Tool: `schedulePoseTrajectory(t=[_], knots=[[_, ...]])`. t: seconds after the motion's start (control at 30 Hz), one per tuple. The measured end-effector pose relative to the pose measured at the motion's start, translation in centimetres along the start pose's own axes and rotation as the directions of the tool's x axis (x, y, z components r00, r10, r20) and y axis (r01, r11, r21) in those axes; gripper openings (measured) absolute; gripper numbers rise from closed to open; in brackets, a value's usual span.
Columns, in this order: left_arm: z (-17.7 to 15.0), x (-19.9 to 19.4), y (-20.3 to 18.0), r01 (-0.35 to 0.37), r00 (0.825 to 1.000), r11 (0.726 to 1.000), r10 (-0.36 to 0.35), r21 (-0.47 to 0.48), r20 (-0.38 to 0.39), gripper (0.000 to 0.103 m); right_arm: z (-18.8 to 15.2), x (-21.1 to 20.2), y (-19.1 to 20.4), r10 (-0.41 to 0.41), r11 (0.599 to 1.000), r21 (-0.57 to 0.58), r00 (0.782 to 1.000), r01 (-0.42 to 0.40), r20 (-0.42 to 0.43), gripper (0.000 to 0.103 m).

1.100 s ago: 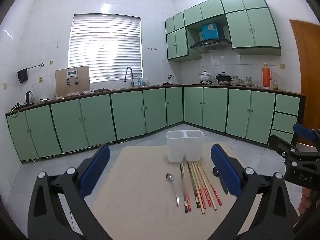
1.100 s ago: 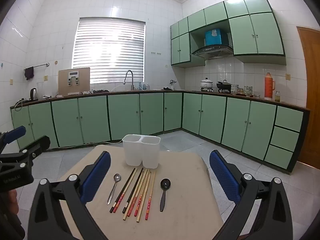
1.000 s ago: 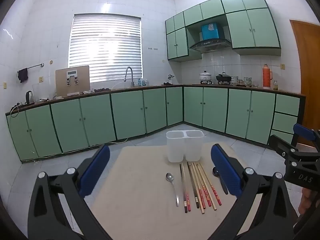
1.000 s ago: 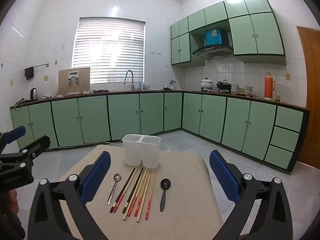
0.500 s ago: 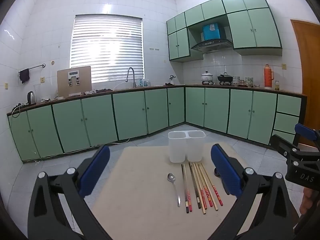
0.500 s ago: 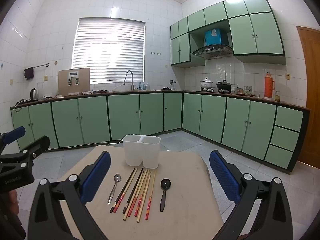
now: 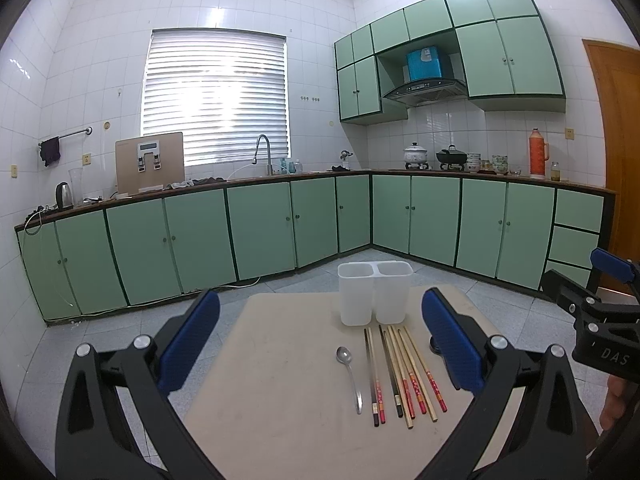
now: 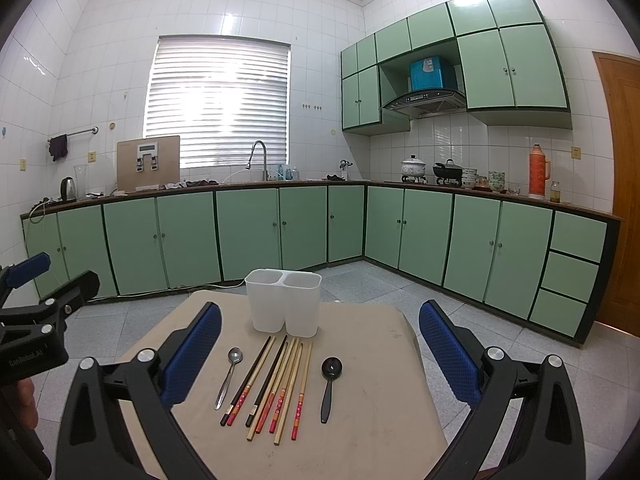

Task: Organize utensils

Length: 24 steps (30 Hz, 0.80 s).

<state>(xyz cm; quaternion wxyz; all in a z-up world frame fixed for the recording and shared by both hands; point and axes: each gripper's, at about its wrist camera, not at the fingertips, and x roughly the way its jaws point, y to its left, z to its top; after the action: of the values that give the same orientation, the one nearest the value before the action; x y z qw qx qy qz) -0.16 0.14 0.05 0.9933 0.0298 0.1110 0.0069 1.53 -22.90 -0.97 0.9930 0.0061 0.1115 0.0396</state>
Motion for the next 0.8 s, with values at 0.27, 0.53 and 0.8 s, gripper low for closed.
schedulePoseTrajectory(t=[0.27,0.53,0.8], knots=[[0.02,-0.01,0.31,-0.004,1.0,1.0,0.004,-0.001,0.0,0.098,0.0,0.02,-0.04,0.001,1.0,0.001,1.0,-0.001,0.0,0.097],[0.03,0.02,0.44,-0.003,1.0,1.0,0.003,-0.002,-0.001,0.098,0.01,0.03,-0.06,0.0,1.0,0.001,1.0,0.0,0.0,0.097],[0.04,0.01,0.41,-0.004,1.0,1.0,0.004,-0.002,-0.001,0.098,0.01,0.06,-0.02,0.001,1.0,0.001,1.0,-0.001,0.0,0.097]])
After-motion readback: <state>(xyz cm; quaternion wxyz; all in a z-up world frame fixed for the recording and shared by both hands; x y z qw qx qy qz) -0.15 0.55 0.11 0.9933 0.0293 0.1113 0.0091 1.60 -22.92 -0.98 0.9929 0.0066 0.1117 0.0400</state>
